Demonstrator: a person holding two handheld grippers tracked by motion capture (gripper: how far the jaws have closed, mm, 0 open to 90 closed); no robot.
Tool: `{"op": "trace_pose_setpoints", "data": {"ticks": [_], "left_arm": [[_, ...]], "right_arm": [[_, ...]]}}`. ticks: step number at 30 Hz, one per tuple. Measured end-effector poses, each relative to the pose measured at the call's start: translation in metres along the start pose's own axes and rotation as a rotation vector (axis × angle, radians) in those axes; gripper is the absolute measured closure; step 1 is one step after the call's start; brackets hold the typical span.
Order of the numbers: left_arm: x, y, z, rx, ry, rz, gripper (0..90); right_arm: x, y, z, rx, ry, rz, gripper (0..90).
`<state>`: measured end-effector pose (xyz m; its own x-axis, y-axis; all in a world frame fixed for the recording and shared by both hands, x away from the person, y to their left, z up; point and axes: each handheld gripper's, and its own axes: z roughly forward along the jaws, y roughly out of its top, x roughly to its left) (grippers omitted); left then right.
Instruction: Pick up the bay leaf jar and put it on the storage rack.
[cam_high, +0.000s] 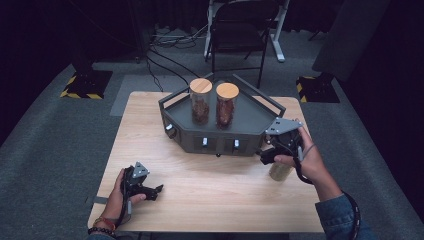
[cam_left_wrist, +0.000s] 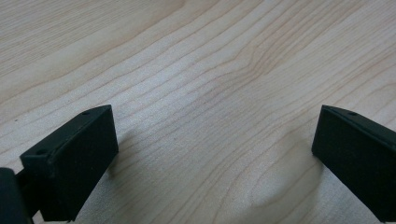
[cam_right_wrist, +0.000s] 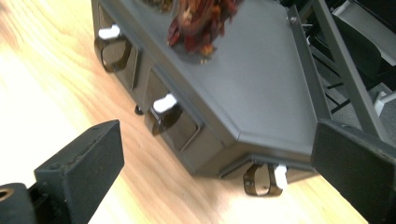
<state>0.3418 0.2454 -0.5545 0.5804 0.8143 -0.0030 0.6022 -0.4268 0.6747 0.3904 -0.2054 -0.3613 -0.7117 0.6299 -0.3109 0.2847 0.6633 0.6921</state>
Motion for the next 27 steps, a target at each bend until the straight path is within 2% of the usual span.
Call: {"op": "trace_pose_setpoints", "data": {"ticks": [5,15,27], "left_arm": [[0.000,0.000,0.000,0.000,0.000,0.000,0.0],[0.000,0.000,0.000,0.000,0.000,0.000,0.0],[0.000,0.000,0.000,0.000,0.001,0.002,0.0]], "right_arm": [[0.008,-0.016,-0.005,0.004,-0.016,-0.010,2.4],[0.026,-0.047,-0.012,0.009,-0.012,-0.022,2.4],[0.037,-0.079,-0.009,-0.004,0.005,-0.006,2.4]]}}
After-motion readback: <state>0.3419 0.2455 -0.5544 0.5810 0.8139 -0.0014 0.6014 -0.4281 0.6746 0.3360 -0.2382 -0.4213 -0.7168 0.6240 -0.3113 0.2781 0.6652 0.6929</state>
